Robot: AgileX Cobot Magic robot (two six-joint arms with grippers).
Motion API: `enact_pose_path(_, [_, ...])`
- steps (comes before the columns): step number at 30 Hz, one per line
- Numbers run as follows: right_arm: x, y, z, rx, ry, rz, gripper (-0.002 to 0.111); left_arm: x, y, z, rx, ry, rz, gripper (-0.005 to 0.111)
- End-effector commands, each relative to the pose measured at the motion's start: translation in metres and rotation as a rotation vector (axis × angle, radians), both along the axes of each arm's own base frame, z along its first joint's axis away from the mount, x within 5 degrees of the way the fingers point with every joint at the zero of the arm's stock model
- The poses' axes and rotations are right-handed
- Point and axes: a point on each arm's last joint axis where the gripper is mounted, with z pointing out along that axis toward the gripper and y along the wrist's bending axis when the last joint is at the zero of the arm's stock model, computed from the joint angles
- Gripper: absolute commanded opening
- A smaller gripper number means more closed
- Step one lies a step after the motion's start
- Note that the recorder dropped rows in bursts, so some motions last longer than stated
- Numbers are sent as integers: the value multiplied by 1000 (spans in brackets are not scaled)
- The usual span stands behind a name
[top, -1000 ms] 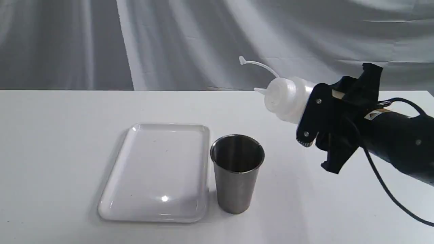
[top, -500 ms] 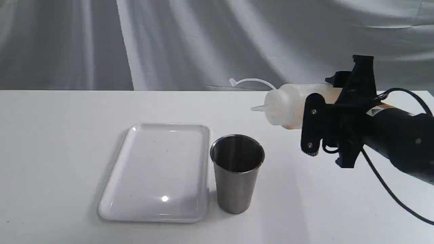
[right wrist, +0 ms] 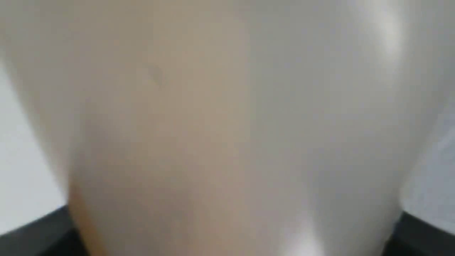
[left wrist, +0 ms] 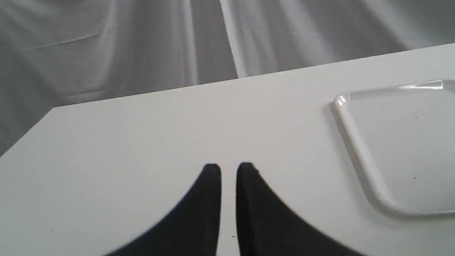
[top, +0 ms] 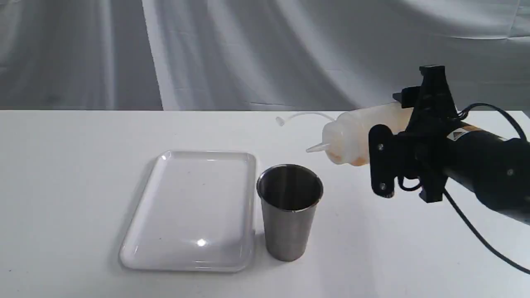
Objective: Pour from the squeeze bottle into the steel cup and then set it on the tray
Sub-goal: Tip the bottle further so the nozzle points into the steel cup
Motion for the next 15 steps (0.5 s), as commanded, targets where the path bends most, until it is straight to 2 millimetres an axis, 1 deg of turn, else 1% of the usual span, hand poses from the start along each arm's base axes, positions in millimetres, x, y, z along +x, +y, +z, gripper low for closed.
enact_pose_path(1, [8, 1, 17, -29, -86, -1, 17, 0, 0, -1, -1, -5, 0, 8])
enact_pose_path(7, [22, 4, 19, -63, -106, 23, 17, 0, 0, -1, -1, -5, 0, 8])
enact_pose_path(15, [23, 9, 20, -143, -128, 93, 17, 0, 0, -1, -1, -5, 0, 8])
